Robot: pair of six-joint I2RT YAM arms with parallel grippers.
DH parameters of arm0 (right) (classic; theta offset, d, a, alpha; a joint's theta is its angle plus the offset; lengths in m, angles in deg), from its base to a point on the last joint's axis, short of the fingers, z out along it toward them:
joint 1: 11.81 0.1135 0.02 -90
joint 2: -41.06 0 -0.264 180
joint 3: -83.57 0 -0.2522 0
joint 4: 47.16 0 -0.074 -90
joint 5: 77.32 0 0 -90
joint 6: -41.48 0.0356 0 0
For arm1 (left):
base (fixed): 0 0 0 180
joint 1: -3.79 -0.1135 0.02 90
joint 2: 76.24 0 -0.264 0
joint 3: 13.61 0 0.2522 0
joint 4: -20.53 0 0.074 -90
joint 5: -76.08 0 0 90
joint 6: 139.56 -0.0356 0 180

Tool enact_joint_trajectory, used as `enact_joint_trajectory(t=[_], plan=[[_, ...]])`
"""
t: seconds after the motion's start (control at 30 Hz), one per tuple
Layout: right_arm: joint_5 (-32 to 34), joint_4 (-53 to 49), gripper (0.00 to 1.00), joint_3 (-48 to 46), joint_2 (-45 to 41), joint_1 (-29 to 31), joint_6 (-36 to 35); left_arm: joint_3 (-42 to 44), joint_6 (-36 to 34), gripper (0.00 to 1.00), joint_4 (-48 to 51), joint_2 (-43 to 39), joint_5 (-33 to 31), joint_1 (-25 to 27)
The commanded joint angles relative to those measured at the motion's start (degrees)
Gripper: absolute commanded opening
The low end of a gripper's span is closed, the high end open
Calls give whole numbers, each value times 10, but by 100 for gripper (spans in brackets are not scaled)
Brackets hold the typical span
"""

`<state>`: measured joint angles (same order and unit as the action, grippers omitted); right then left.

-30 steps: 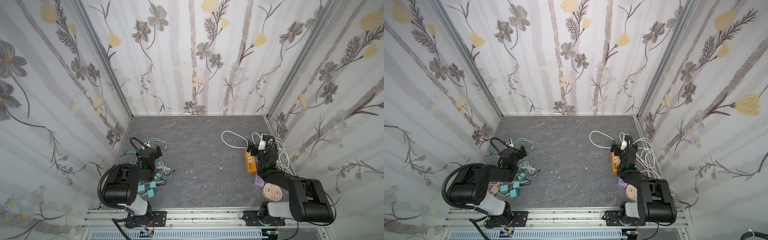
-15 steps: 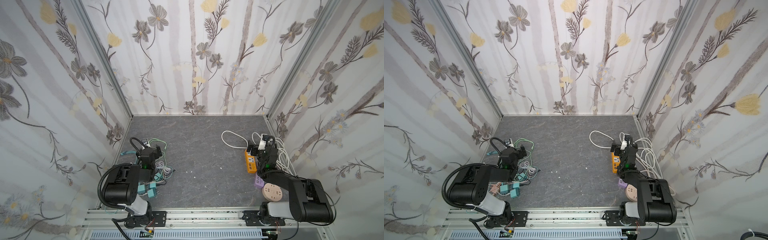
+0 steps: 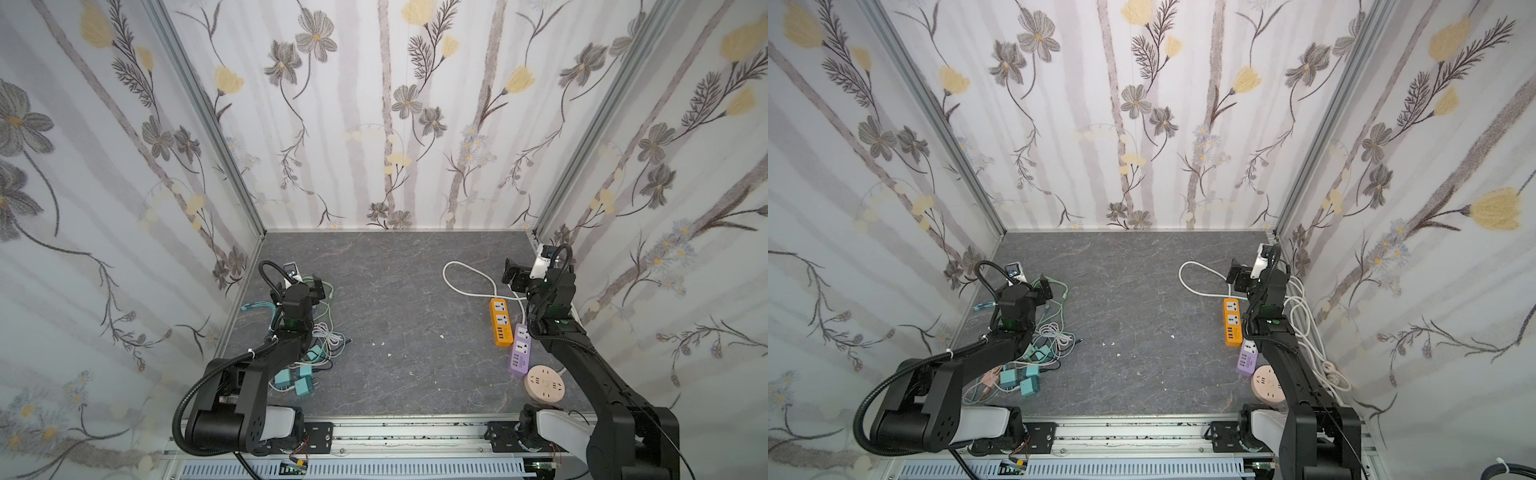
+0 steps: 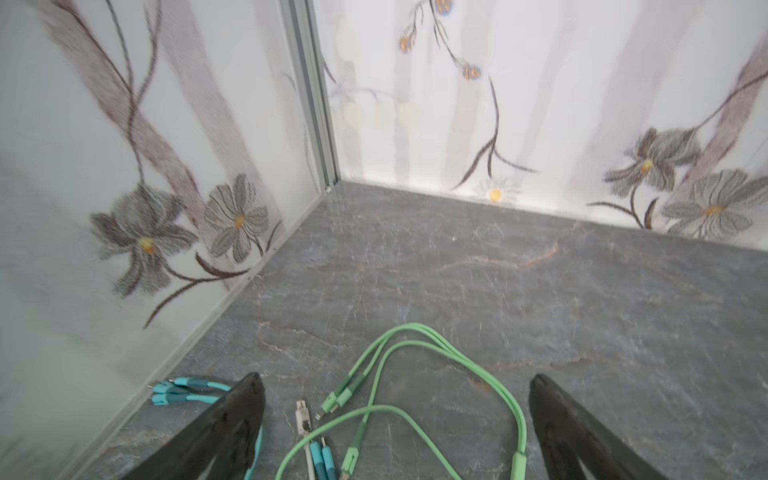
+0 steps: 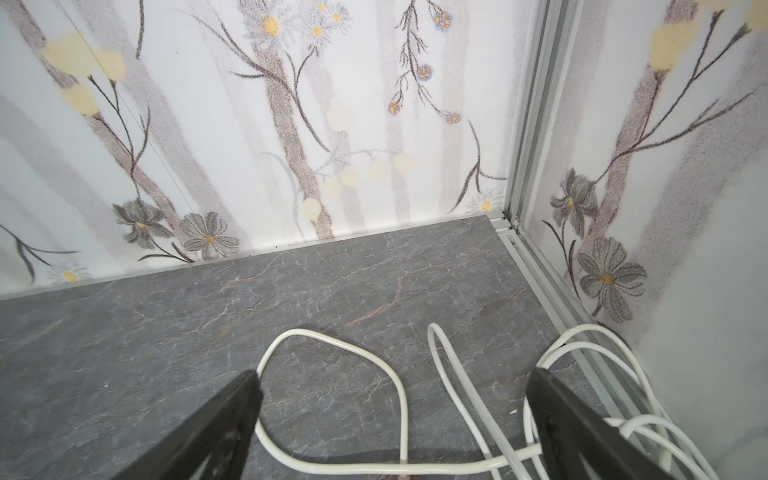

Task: Insert the plug
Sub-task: 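Grasp the orange power strip with the right gripper while the left arm rises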

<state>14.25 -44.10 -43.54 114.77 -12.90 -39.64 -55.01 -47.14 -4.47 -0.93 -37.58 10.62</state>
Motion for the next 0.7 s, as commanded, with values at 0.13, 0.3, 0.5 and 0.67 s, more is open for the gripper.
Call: enact_joint_trajectory(t=[0.13, 0.3, 0.5, 0.67], plan=[[-25, -208, 99, 46, 36, -1, 270, -36, 191, 100, 141, -111, -40, 2], [-153, -258, 99, 86, 133, -9, 362, -81, 222, 100, 218, -137, -3, 2], [-59, -390, 99, 182, 234, 18, 341, -81, 280, 100, 253, -162, -38, 1], [38, -454, 99, 197, 265, 21, 380, -81, 334, 100, 292, -172, -19, 1]])
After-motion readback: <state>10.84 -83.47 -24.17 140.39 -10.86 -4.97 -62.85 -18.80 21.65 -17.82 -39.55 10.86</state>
